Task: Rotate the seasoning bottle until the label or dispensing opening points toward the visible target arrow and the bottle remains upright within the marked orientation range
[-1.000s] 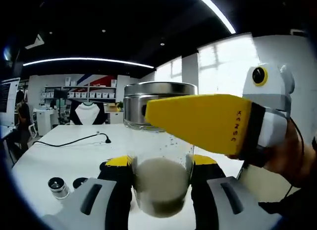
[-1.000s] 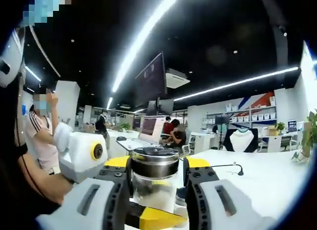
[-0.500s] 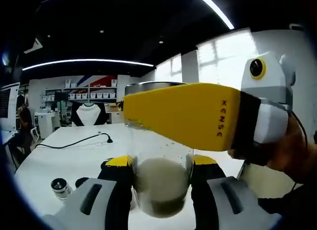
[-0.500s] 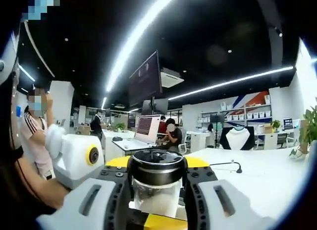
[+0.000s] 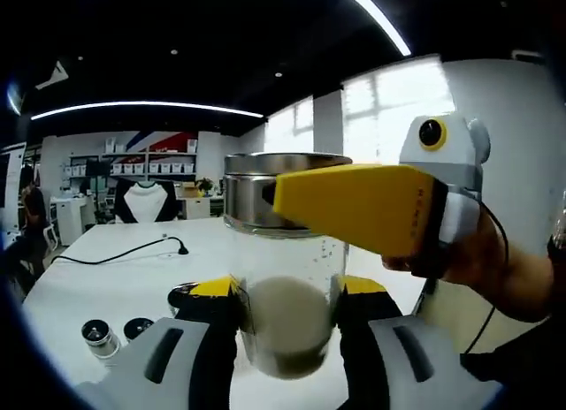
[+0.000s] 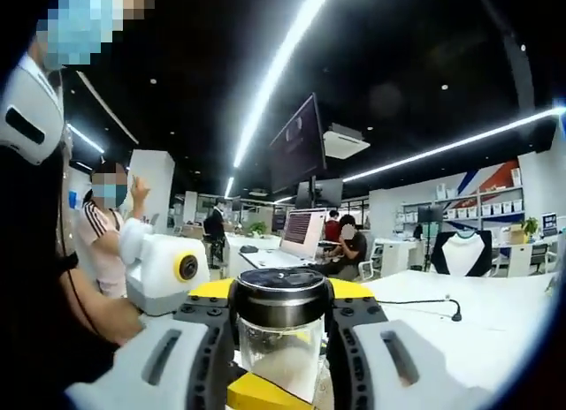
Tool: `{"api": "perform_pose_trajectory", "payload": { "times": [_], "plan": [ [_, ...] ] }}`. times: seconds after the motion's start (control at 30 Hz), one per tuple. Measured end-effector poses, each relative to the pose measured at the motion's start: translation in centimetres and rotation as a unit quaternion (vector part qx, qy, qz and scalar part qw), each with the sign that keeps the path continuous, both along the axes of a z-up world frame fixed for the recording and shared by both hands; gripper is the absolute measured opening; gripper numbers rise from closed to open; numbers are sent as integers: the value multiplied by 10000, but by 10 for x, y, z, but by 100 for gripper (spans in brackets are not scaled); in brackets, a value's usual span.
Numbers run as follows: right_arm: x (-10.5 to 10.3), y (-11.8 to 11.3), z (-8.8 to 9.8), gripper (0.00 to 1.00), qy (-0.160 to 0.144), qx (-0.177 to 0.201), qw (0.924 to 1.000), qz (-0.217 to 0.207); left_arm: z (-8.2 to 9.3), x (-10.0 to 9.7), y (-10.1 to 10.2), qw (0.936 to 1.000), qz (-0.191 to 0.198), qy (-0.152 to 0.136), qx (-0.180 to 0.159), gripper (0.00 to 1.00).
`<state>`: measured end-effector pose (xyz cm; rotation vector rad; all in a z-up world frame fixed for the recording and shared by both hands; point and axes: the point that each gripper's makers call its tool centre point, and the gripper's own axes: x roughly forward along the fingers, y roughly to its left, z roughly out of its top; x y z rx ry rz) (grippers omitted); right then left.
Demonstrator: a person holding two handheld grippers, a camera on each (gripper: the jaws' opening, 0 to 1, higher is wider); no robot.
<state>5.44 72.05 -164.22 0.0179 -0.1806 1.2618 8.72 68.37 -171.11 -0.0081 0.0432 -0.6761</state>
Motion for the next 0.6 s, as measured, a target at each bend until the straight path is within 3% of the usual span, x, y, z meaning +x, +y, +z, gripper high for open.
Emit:
{"api": "perform_pose_trajectory", "payload": {
  "times": [0.17,0.33,0.6],
  "plan": [
    [-8,1,4,36,-296,-244,9989,258,5,-3,-4,9999,-135,-94,-45,46],
    [-12,-1,5,36,-318,-232,9980,495,9,-4,-8,9994,-236,-263,42,46],
    [-14,-2,0,36,-324,-193,9977,568,3,-4,-9,9991,-215,-265,247,46]
  ]
}}
